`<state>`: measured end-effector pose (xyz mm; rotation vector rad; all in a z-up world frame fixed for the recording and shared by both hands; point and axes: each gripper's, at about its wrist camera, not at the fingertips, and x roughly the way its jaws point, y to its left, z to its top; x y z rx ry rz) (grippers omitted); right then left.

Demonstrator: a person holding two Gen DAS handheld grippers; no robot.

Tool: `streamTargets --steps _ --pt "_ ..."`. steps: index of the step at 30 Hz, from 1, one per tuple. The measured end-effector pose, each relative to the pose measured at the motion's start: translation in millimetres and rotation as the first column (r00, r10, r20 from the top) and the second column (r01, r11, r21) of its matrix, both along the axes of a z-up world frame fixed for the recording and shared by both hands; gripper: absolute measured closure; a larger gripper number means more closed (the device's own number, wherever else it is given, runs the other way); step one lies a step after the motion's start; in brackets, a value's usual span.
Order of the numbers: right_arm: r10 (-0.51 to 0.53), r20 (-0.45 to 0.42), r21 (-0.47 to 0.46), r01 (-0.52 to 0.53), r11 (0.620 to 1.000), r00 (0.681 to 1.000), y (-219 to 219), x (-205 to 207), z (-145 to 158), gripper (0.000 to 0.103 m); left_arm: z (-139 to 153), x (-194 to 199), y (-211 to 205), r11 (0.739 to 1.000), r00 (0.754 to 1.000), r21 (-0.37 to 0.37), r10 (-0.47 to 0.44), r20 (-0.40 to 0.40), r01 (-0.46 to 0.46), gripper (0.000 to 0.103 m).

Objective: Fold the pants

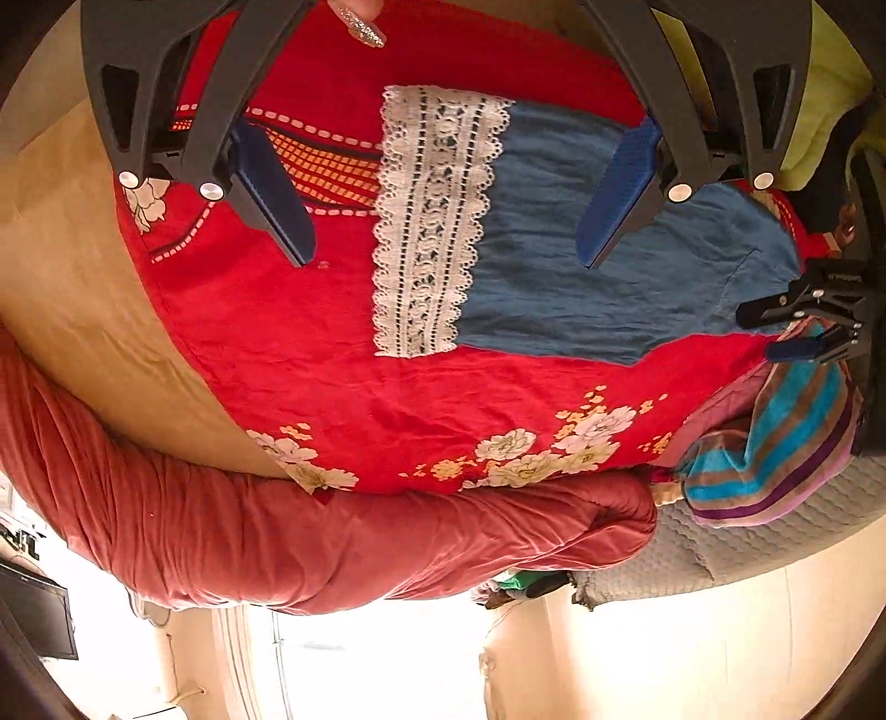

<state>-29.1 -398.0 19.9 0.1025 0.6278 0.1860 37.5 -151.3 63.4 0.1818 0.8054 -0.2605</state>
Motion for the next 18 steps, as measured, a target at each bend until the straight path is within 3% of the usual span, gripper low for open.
streamTargets --steps 18 --pt "-0.026 -0.104 0.048 0.031 0.998 0.994 -18.7 3.5 -35.8 0.009 -22.7 45.9 -61.3 0.993 0.993 0.051 -0.107 -0.056 0.110 0.010"
